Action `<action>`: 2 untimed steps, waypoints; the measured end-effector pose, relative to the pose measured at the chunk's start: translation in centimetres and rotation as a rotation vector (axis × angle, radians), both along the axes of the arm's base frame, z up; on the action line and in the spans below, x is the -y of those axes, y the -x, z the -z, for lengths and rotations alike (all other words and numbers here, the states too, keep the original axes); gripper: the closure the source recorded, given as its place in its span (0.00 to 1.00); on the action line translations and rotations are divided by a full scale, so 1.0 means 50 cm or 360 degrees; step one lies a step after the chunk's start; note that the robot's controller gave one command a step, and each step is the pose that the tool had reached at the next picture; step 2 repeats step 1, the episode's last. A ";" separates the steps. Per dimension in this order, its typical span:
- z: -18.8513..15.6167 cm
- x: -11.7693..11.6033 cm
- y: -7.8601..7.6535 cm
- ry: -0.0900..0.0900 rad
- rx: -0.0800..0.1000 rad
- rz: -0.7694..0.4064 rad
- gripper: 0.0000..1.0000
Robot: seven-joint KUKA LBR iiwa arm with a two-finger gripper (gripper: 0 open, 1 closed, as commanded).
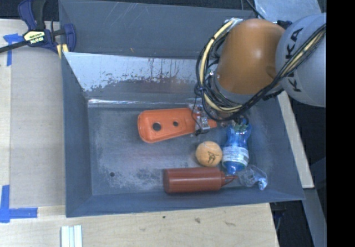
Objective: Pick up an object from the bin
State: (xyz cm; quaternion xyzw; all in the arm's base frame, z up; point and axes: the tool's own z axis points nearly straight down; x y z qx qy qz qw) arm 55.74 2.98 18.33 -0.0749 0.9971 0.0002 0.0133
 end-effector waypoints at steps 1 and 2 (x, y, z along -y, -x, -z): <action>-0.354 -0.009 -0.012 0.0000 0.0007 0.0019 1.00; -0.354 -0.009 -0.012 0.0000 0.0007 0.0019 1.00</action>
Offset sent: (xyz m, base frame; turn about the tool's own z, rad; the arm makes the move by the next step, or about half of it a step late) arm 0.0000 0.0000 0.0000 0.0000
